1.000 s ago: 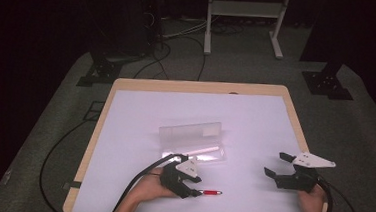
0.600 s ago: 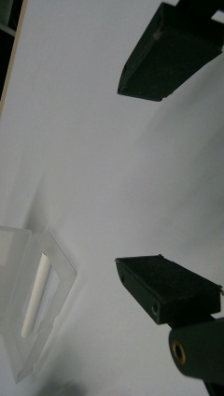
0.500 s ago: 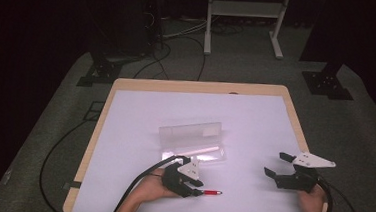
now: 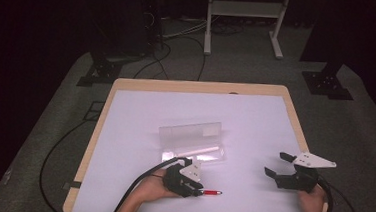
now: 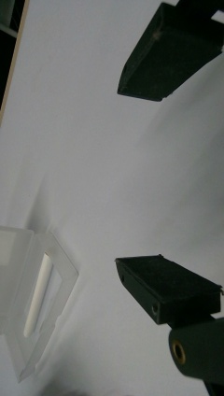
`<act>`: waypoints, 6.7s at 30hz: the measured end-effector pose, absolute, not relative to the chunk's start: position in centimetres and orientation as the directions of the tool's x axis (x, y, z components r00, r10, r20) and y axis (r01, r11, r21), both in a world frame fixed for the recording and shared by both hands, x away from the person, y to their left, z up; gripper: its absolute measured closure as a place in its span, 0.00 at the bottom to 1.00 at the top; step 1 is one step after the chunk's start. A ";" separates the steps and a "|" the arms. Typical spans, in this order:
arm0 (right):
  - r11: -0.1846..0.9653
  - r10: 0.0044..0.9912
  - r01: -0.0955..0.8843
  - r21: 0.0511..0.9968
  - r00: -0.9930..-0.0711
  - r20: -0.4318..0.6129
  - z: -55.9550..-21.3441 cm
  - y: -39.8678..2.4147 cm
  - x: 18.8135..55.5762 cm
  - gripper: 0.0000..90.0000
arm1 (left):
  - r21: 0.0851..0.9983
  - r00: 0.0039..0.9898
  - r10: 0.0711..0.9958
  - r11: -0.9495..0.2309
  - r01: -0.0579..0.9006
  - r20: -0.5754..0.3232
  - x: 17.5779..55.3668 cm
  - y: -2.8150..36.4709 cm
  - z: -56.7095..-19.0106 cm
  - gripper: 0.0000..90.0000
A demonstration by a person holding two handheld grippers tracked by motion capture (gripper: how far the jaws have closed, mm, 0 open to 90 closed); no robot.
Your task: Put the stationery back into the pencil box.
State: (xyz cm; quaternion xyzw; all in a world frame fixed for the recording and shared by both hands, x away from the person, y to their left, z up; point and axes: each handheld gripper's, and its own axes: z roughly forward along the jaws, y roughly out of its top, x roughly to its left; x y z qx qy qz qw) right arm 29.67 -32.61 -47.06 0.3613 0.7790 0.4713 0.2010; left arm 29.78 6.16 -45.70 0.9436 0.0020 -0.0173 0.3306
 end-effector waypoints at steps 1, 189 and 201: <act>0.295 0.752 0.374 0.879 -0.658 0.027 -47.1 -32.6 29.7 0.15 | 0.621 0.999 -0.011 -0.784 0.012 -0.033 29.8 6.1 -45.7 0.84; 0.285 0.749 0.366 0.886 -0.662 0.033 -47.0 -32.7 29.6 0.15 | 0.636 0.981 0.191 -0.756 0.155 -0.012 38.9 6.7 -41.8 0.88; 0.283 0.749 0.367 0.886 -0.661 0.034 -47.0 -32.7 29.6 0.15 | 0.634 0.979 0.204 -0.754 0.175 -0.027 39.2 6.3 -42.4 0.88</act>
